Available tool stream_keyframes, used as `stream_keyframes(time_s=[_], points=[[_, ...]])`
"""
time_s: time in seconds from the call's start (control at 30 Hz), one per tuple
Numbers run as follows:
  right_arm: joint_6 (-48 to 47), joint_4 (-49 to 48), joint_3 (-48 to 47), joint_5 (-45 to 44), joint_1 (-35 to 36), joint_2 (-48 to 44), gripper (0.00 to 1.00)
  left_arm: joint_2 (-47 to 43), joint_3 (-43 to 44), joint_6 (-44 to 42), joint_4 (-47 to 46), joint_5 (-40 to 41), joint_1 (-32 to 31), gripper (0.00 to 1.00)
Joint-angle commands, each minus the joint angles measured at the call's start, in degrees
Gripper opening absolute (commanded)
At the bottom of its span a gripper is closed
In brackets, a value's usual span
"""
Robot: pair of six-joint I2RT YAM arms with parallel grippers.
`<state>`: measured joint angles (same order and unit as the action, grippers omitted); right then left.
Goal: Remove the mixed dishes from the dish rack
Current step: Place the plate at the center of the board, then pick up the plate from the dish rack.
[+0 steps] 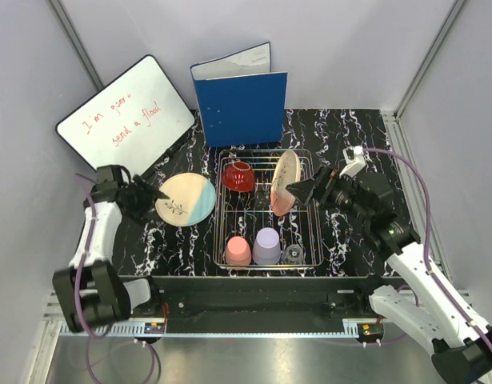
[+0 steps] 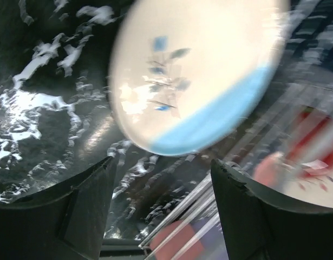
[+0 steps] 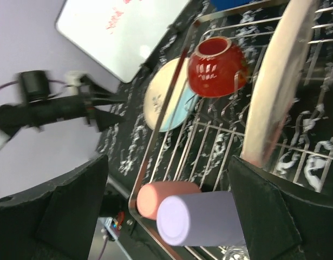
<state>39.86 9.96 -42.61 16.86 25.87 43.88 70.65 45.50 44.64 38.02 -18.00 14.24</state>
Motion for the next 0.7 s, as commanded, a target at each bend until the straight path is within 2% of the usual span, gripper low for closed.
stream_keyframes(time_s=[0.0, 0.13, 0.2, 0.37, 0.5, 0.67], points=[[-6.1, 9.37, -9.58, -8.85, -0.03, 5.59, 1.0, -9.9, 7.5, -1.67, 3.38, -2.12, -3.24, 0.74], [-10.4, 17.27, -17.5, -16.58, -0.03, 15.06, 1.0, -17.11, 7.42, -1.05, 0.04, -3.18, -5.71, 0.74], [-11.46, 19.21, -19.95, -20.53, -0.03, 17.72, 1.0, -22.02, 6.28, -2.01, -2.94, -1.7, -7.9, 0.73], [-12.35, 20.19, -21.9, -23.72, -0.03, 24.14, 1.0, -32.94, 0.74, -5.61, -11.99, 2.88, -13.88, 0.73], [-12.61, 20.02, -23.04, -23.02, -0.03, 28.53, 0.98, -34.09, 0.38, -9.48, -12.09, 3.49, -16.26, 0.73], [-13.4, 19.84, -25.59, -20.91, 0.15, 33.9, 0.95, -33.21, -0.05, -9.58, -13.32, 3.76, -17.93, 0.73]])
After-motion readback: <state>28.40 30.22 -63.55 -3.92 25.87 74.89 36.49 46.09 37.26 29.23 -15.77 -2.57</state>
